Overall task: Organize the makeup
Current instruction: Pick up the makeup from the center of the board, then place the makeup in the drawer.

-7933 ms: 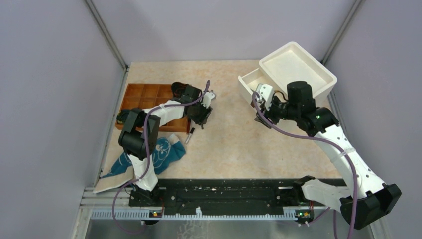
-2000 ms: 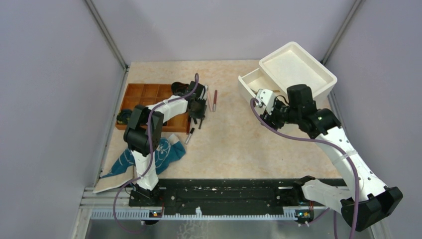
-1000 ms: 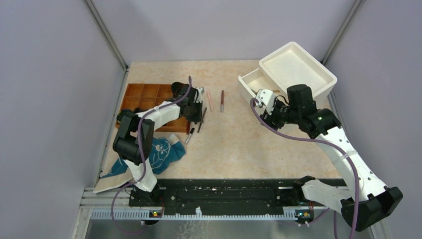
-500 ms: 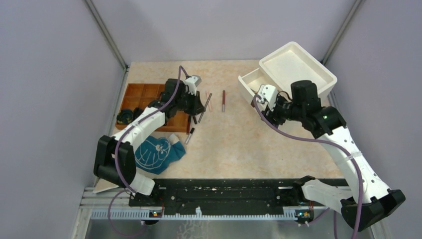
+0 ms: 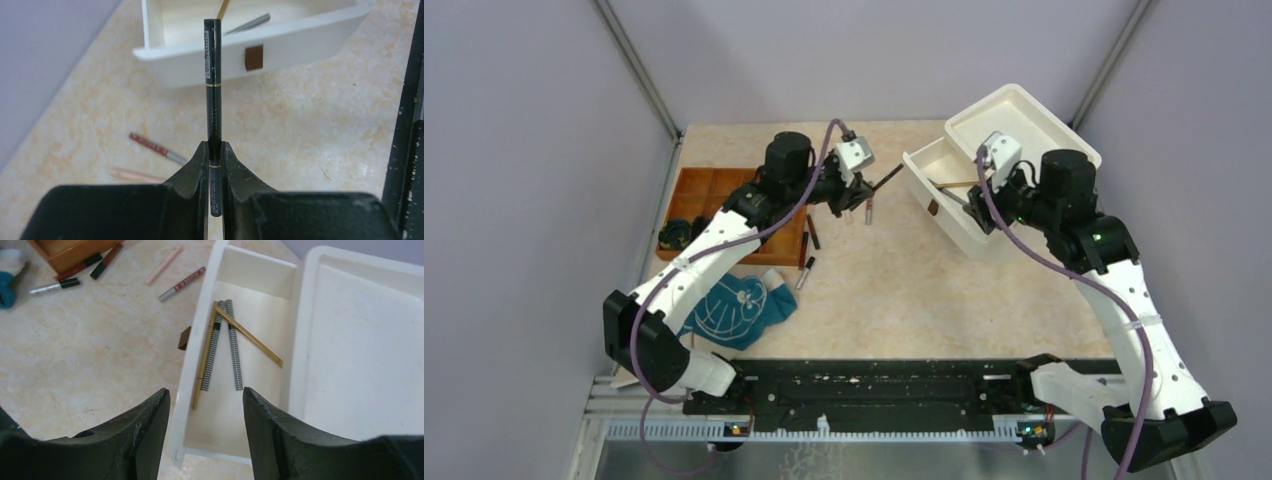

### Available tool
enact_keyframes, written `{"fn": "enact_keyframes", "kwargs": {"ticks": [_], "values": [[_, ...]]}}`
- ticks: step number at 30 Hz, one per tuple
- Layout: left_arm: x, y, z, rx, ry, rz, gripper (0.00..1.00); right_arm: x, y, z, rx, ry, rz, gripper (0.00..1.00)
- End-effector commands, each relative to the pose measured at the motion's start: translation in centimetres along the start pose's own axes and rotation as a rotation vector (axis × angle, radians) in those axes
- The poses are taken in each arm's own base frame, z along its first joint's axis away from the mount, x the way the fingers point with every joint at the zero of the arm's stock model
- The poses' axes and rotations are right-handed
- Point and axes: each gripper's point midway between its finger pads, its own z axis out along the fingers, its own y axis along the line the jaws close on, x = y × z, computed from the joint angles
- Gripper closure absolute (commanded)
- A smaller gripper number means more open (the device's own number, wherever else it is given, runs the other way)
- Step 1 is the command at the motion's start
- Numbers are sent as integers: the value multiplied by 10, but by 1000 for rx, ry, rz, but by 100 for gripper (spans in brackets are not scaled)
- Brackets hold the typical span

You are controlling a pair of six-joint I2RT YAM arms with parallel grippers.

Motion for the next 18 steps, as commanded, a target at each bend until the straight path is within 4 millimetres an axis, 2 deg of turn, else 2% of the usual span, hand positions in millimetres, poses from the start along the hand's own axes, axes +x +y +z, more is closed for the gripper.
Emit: {"fn": "enact_keyframes", "kwargs": {"ticks": [1, 5, 8, 10, 13, 18], "values": [[-46, -12, 16, 41, -45, 274, 100, -34, -29, -27, 127, -150, 138, 44], [-74, -17, 33, 55, -80, 400, 100, -24, -42, -37, 187, -178, 223, 43], [-86, -23, 47, 91, -94, 510, 95, -14, -54, -46, 239, -209, 299, 43], [-94, -19, 58, 55, -98, 596, 94, -12, -56, -52, 247, -235, 323, 43], [-101, -17, 77, -4, -93, 751, 96, -8, -61, -62, 268, -258, 353, 43], [-98, -15, 113, -80, -21, 926, 100, -4, -62, -69, 295, -258, 353, 43]]}}
